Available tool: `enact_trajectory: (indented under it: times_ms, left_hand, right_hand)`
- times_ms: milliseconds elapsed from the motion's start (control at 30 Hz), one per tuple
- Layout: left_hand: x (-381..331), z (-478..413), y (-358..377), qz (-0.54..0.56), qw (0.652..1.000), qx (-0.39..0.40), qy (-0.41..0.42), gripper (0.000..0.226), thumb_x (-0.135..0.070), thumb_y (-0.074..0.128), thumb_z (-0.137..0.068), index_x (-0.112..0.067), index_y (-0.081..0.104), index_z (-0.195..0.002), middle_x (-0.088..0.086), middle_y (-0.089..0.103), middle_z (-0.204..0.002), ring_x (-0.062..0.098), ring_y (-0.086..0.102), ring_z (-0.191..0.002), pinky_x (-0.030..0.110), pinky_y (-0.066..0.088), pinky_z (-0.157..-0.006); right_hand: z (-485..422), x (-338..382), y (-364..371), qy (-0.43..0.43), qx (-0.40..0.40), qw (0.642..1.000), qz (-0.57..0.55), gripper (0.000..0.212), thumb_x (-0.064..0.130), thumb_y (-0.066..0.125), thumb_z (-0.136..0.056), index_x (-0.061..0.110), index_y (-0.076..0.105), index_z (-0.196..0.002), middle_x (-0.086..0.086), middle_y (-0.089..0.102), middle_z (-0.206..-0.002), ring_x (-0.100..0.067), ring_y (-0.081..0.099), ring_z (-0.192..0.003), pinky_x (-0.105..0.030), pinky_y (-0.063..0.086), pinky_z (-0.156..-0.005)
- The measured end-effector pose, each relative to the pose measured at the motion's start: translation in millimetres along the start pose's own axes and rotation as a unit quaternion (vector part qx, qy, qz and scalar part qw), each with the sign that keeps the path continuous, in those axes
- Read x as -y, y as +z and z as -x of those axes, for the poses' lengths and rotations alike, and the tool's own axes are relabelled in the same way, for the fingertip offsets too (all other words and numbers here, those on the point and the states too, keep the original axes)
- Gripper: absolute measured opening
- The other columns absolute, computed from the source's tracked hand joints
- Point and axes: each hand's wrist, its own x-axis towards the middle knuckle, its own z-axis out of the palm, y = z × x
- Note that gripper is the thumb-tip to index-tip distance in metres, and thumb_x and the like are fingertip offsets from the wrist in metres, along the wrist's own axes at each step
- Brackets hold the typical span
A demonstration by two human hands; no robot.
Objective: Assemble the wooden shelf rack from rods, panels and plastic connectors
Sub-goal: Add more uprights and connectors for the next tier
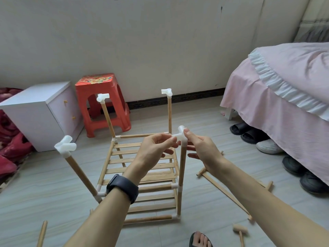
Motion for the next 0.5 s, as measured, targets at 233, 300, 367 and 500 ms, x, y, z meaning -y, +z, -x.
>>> enact_trajectory:
  times_ms: [233, 300, 367, 500]
  left_hand:
    - [2, 0, 4, -0.012, 1.000, 0.004, 0.013, 0.020, -0.042, 0.066, -0.094, -0.028, 0.072, -0.106, -0.003, 0.077, -0.094, 0.017, 0.074, -0.085, 0.029, 0.056, -0.076]
    - [3, 1, 5, -0.013, 1.000, 0.000, 0.016, 0.023, -0.042, 0.065, -0.094, -0.025, 0.072, -0.109, -0.003, 0.077, -0.093, 0.016, 0.074, -0.084, 0.022, 0.057, -0.069]
    - [3, 2, 5, -0.020, 1.000, -0.003, 0.017, 0.030, -0.041, 0.065, -0.094, -0.019, 0.070, -0.115, -0.002, 0.077, -0.091, 0.013, 0.074, -0.082, 0.015, 0.053, -0.063]
    - [1, 5, -16, -0.208, 0.974, -0.046, 0.078, 0.025, -0.040, 0.067, -0.095, -0.030, 0.068, -0.117, -0.017, 0.067, -0.106, 0.002, 0.064, -0.098, 0.013, 0.048, -0.074]
  right_hand:
    - [3, -7, -1, -0.018, 0.003, 0.999, -0.031, 0.047, 0.064, 0.058, -0.091, 0.022, 0.078, -0.100, 0.008, 0.078, -0.101, -0.006, 0.072, -0.095, -0.031, 0.050, -0.081]
    - [2, -9, 0, -0.023, 0.005, 0.999, -0.028, 0.046, 0.062, 0.057, -0.094, 0.022, 0.079, -0.098, 0.008, 0.078, -0.100, -0.004, 0.072, -0.094, -0.032, 0.050, -0.081]
    - [0, -10, 2, -0.026, 0.001, 0.999, -0.026, 0.046, 0.064, 0.057, -0.091, 0.024, 0.080, -0.094, 0.008, 0.078, -0.099, -0.009, 0.072, -0.095, -0.035, 0.050, -0.084]
    - [-1, -13, 11, -0.056, -0.045, 0.997, 0.008, 0.055, 0.067, 0.045, -0.089, 0.022, 0.076, -0.088, 0.008, 0.077, -0.092, -0.015, 0.069, -0.097, -0.034, 0.046, -0.083]
